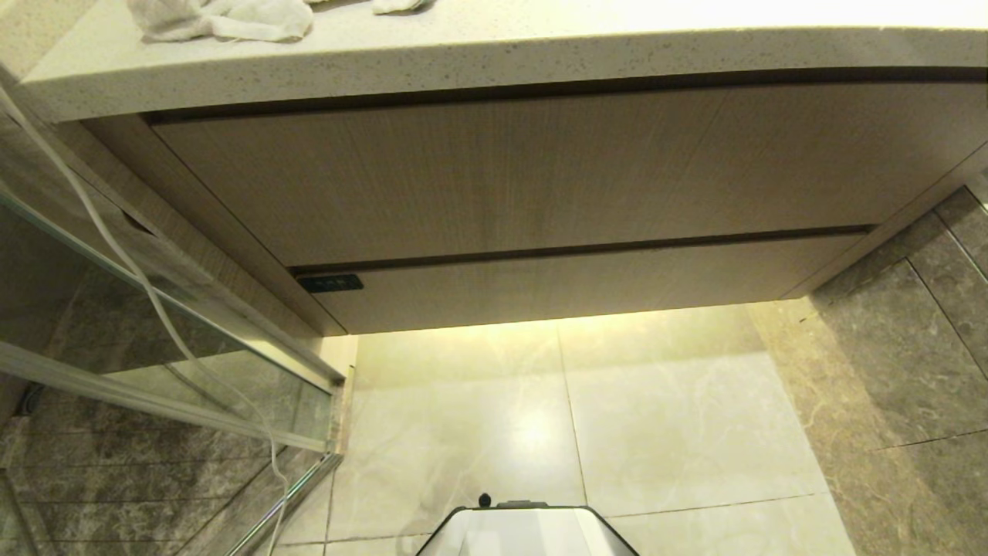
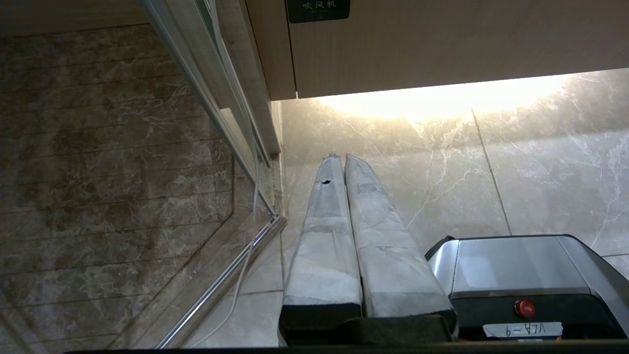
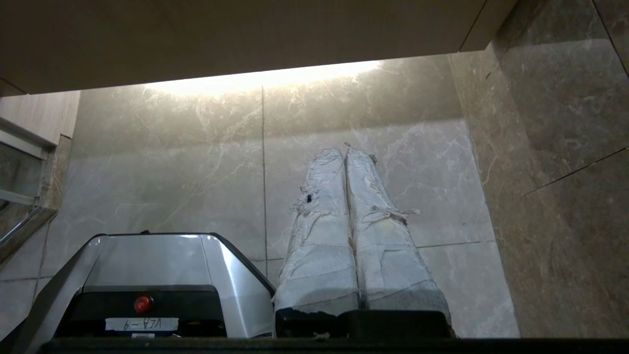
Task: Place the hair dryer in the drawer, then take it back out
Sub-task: Pull open the drawer
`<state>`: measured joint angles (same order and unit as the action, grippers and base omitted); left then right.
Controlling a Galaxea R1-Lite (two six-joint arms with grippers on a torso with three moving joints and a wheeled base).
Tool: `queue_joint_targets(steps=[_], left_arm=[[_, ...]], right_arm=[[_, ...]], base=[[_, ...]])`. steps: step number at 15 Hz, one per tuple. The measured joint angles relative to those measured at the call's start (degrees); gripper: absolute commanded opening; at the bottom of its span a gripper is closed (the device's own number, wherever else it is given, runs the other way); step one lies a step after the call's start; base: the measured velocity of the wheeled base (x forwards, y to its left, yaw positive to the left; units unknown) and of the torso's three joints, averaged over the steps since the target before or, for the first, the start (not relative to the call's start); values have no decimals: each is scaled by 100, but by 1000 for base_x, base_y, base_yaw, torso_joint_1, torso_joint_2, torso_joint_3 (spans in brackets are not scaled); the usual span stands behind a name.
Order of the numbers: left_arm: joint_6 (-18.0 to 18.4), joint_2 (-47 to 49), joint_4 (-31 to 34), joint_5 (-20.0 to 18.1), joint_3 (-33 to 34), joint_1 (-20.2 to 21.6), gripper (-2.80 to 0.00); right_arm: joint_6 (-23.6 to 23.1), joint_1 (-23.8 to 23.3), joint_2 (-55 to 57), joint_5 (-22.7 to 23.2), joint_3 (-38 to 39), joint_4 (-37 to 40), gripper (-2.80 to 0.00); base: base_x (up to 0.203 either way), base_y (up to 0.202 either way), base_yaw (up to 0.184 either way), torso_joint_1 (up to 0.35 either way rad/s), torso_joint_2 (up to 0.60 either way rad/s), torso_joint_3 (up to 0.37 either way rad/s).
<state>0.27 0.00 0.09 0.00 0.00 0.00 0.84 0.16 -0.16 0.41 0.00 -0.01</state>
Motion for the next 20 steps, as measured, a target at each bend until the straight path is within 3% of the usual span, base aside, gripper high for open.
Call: queue_joint_targets(steps=[15, 17, 20], left_arm=[[0, 0, 1, -2, 0, 0, -280], [0, 0, 1, -2, 0, 0, -280], [0, 0, 1, 0, -2, 0, -280]], right_arm=[[-27, 0, 2, -36, -83, 74, -280], [-29, 0, 31, -15, -621, 204, -280], [1, 6, 683, 197, -2341, 768, -280]], base=[[0, 0, 0, 0, 0, 0], [0, 0, 0, 0, 0, 0], [0, 0, 0, 0, 0, 0]])
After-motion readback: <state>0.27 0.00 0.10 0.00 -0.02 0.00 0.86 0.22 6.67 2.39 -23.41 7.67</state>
